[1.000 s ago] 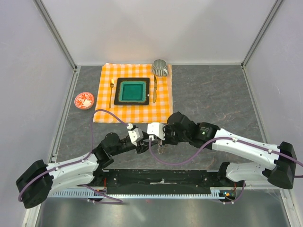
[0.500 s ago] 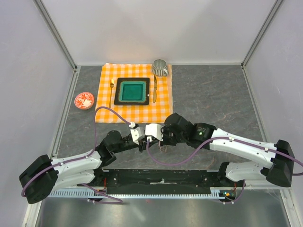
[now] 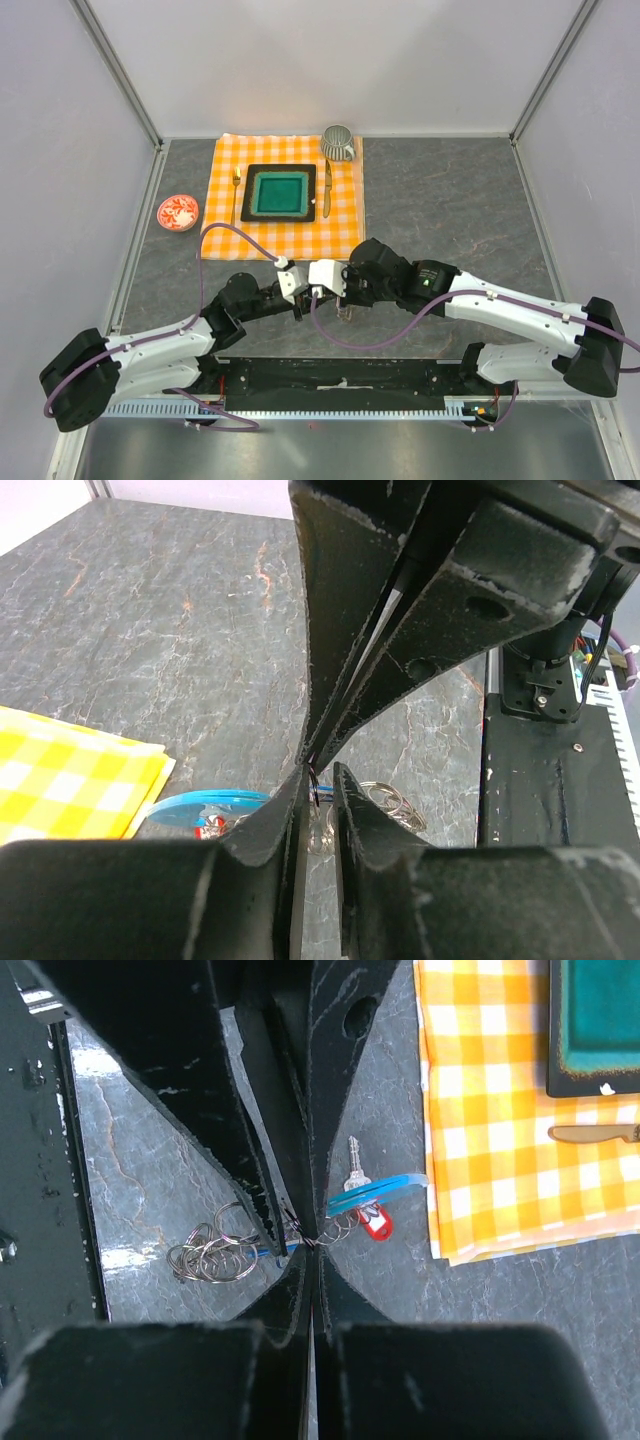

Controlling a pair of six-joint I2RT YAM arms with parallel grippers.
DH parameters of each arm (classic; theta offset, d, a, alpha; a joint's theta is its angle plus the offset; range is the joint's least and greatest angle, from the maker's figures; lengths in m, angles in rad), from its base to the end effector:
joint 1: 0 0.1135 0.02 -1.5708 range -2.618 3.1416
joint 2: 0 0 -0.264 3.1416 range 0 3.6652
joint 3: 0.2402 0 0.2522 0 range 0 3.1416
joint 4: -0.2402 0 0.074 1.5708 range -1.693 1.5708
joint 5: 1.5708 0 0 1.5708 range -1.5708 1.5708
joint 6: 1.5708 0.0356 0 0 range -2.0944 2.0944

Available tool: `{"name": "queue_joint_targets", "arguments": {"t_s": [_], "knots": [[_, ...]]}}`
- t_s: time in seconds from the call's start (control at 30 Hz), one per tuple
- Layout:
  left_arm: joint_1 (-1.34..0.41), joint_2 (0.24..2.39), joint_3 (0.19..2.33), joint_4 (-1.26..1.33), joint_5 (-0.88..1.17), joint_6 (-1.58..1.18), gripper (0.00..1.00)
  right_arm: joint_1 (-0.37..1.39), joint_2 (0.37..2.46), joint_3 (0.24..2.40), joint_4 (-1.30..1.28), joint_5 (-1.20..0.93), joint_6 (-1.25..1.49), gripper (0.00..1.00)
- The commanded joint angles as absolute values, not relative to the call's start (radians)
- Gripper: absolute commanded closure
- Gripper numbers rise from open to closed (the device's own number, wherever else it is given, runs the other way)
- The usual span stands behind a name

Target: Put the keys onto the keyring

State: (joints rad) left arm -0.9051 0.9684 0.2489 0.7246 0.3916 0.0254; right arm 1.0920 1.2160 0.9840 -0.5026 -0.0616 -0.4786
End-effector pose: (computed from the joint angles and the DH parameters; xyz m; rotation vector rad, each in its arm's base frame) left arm 0.1135 -0.1666 0.2153 1.0176 1.3056 -0.9861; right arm 0.1187 0.2333 0.2897 -1.6730 1.6281 0.3817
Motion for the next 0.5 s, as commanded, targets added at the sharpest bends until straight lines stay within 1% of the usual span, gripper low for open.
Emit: {"name": "queue_joint_targets", "arguments": {"t_s": [0.0,0.13,0.47], "knots": [[-0.911,0.971,0.304,0.640,0.379,0.087,0.81,1.104,1.212,0.982,-0.442,-0.055,-0.486,1.00],[-0.911,0.979,0.316,0.621,0.382,0.089,0.84,1.104,1.210,0.982,-0.442,-0.055,-0.485,1.00],[-0.911,1.005,0.333,0.585,0.373,0.094,0.82,1.104,1.206,0.980,-0.433,-0.049,-0.476,1.00]]}}
